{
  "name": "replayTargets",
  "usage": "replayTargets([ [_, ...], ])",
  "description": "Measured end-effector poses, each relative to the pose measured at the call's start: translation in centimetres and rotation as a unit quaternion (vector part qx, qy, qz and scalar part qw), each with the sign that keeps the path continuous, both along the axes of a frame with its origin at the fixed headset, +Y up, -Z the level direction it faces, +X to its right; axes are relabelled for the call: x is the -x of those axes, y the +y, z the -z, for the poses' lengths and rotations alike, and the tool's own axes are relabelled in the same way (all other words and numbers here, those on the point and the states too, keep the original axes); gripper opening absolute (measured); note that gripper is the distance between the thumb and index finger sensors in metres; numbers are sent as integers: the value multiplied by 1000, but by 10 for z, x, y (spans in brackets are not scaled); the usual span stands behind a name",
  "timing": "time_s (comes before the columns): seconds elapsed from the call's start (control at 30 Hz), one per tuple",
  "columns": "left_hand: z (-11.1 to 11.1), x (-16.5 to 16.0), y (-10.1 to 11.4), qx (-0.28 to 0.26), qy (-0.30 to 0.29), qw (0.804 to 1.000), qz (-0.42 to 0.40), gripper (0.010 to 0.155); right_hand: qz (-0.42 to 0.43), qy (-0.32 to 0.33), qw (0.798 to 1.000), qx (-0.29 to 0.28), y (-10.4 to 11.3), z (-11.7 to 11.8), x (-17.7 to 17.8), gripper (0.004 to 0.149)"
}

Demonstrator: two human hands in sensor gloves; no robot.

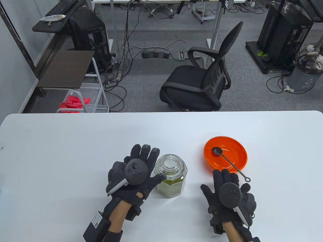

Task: Portion mung beans with measuring scoop (Bowl in hand)

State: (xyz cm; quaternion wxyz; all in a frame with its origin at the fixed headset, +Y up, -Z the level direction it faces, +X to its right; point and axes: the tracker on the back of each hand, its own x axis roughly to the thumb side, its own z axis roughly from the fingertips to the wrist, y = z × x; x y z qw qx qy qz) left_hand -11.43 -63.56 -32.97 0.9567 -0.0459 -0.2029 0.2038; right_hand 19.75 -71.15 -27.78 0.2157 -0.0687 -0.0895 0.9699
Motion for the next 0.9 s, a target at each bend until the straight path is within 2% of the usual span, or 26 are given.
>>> replayTargets([
  [0.53, 31, -40, -1, 57, -34, 998, 19, 95, 7, 15, 1000, -2, 1, -1, 0, 76],
  [0.9, 36, -50, -1, 50, -27, 997, 55, 93, 18, 14, 1000, -6, 2, -1, -2, 76],
])
